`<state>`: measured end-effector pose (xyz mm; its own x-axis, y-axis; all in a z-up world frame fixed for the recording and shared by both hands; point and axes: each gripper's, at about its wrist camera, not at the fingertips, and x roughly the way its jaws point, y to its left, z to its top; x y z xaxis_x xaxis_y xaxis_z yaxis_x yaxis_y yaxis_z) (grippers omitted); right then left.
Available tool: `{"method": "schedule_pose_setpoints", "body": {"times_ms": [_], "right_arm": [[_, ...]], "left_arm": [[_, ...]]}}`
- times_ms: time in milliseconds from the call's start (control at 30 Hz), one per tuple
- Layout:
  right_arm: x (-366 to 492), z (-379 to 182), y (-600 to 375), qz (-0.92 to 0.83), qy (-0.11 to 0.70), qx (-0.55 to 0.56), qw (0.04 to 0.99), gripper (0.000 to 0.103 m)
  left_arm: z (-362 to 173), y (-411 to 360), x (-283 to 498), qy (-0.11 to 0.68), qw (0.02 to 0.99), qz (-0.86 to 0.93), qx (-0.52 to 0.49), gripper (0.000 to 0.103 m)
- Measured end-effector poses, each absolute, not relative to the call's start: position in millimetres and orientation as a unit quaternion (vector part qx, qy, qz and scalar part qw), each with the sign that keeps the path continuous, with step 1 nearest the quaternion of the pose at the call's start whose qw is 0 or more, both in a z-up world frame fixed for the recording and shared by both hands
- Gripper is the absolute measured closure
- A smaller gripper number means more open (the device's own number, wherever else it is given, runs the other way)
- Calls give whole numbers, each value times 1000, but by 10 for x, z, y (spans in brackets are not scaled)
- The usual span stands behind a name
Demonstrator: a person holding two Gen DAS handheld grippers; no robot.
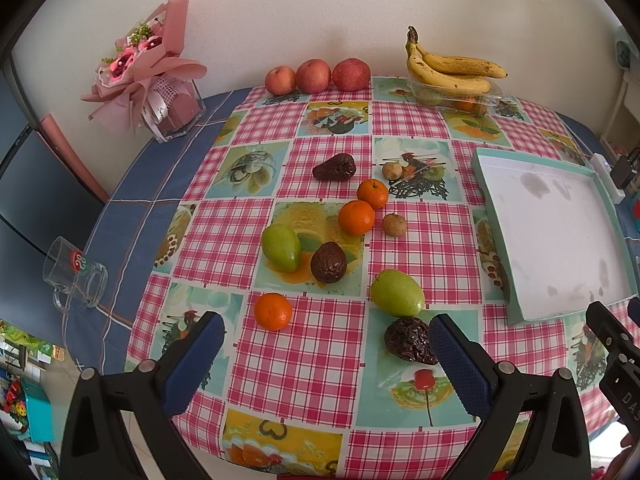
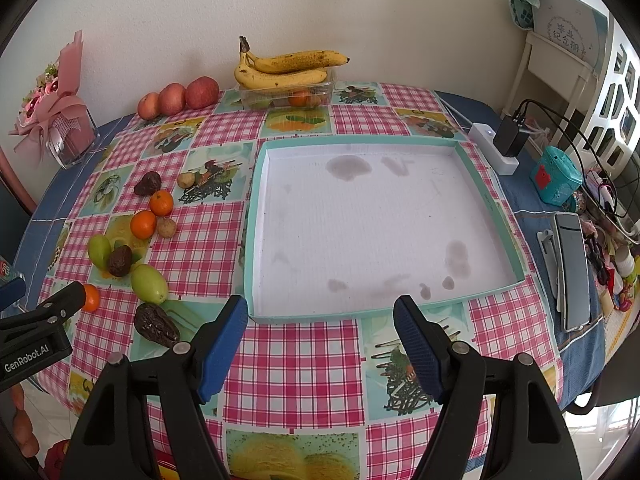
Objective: Organize fruits
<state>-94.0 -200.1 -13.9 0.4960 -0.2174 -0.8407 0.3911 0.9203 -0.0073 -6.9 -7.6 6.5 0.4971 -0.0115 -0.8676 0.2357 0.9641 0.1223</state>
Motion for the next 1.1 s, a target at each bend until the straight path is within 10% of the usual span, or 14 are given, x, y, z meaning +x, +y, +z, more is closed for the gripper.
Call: {"method": "schedule_pose_setpoints", "body": {"times_ms": [1100], "right_arm": [[-916,-175,-2004,-182,480,84,854,27]], "left_arm": [[76,-20,-39,499,856,-99,92,0]]}}
